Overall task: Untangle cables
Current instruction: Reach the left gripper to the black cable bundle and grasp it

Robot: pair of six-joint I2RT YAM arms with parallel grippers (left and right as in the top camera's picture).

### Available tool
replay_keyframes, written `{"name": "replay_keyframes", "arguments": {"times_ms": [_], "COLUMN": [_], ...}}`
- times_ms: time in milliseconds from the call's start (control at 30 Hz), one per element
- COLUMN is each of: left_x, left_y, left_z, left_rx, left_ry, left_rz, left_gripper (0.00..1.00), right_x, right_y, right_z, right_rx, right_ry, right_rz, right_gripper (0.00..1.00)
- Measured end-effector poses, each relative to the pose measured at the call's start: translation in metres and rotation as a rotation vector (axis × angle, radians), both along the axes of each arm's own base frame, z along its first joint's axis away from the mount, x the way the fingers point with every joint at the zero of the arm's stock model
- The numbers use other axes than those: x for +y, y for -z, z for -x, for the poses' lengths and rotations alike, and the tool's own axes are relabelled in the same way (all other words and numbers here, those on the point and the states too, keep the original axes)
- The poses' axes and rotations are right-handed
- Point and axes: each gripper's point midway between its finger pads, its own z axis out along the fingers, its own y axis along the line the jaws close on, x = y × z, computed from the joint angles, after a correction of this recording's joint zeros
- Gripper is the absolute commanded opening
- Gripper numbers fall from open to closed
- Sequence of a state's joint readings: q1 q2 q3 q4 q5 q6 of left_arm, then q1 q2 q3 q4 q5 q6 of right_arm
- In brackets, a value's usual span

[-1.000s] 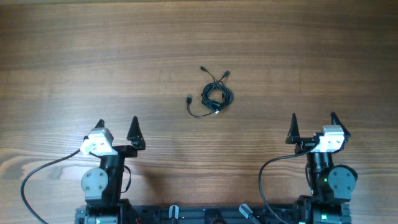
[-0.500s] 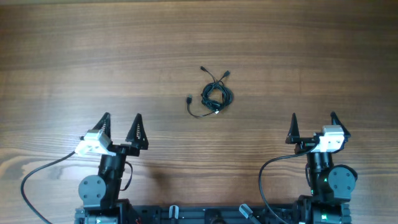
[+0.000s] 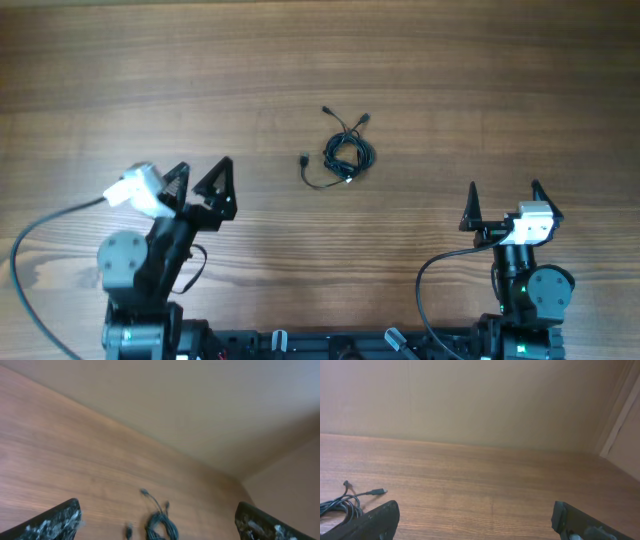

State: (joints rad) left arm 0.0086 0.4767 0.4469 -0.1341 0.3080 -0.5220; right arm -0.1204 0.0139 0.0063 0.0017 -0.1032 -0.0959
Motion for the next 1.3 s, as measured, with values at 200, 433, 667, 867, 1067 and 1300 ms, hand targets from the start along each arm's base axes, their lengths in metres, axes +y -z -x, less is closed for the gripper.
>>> {"name": "replay_keyframes", "arguments": {"times_ms": [200,433,667,867,1067,1300], "left_x": [-0.069,-0.146,-0.176,-0.175,-0.176,-0.176], "left_y": [0.004,0.037,0.117,0.168,0.194,0.217], "left_z": [-0.031,-0.072,-0.094,-0.12,-0.126,-0.127], "left_rx": [0.129,0.146,0.401,0.452,0.439,0.4], "left_ry": [0.224,0.379,0.258,0.172,0.193,0.284], "left_rz": [-0.013,0.007,-0.17,-0.3,-0.396,-0.582], "left_gripper": [1.0,0.88,0.75,0.41,0.47,0.45], "right_x": [0.0,0.0,0.0,0.0,0.0,0.0], "right_y": [0.0,0.0,0.0,0.0,0.0,0.0], "right_z": [0.0,0.0,0.0,0.0,0.0,0.0], "right_rx": [0.0,0.002,0.0,0.0,0.0,0.0], "right_ry": [0.001,0.001,0.001,0.001,0.001,0.001], "right_rz": [0.0,0.0,0.0,0.0,0.0,0.0], "right_gripper": [1.0,1.0,1.0,1.0,1.0,1.0]}}
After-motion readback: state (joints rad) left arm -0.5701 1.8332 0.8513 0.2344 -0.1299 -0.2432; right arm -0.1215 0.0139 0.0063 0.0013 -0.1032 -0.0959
